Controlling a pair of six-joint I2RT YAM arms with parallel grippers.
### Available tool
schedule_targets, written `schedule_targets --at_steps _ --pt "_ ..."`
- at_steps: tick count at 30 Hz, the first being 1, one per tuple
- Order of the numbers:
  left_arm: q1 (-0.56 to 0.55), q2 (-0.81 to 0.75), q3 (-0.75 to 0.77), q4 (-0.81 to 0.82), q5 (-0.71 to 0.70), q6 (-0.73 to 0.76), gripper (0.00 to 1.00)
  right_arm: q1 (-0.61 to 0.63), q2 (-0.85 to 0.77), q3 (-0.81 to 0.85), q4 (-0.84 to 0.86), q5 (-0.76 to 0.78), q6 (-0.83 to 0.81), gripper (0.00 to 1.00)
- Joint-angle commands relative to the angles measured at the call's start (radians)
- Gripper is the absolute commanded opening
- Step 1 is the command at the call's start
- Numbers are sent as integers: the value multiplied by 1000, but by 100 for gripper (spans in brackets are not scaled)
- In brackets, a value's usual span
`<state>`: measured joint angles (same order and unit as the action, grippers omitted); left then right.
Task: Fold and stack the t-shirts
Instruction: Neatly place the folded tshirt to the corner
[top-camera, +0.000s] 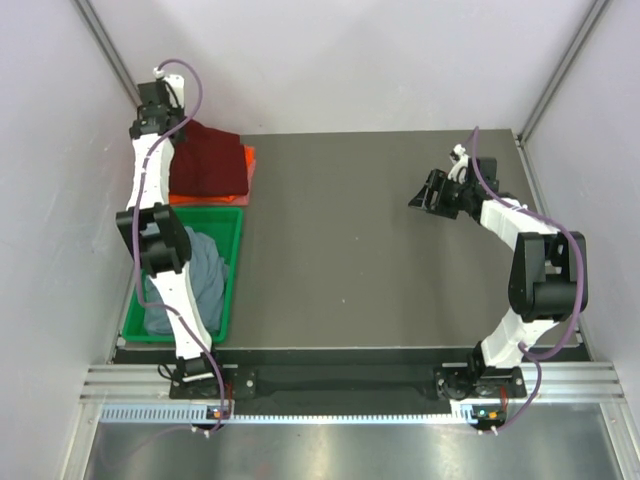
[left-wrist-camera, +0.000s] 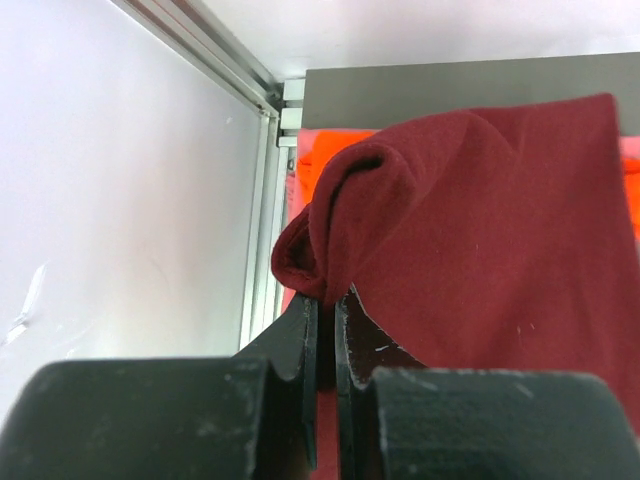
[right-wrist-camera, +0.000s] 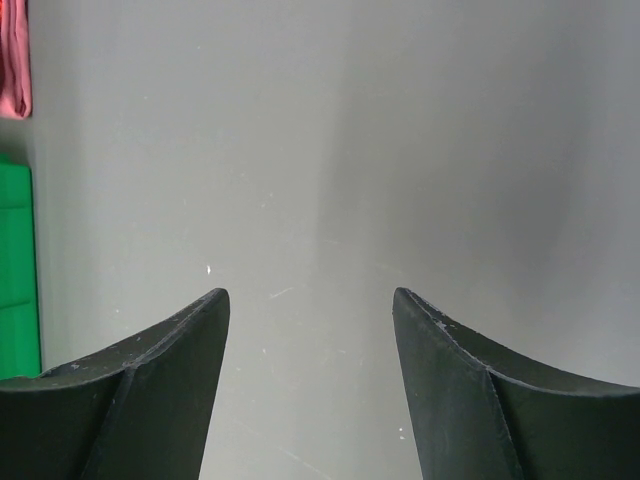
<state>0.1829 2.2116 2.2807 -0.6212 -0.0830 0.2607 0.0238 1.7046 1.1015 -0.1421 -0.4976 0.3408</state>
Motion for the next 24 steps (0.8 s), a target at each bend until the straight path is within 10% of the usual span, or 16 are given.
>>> schedule_targets --at_steps 1,6,11,24 --pt "-10 54 -13 193 -66 11 2 1 -11 47 38 8 -11 67" --pt "-5 129 -6 262 -95 -20 10 1 9 52 42 16 -13 67" --pt "-10 183 20 285 -119 -64 64 1 27 74 35 30 -16 68" --pt "-134 105 -27 149 -320 -205 75 4 -11 69 9 37 -20 68"
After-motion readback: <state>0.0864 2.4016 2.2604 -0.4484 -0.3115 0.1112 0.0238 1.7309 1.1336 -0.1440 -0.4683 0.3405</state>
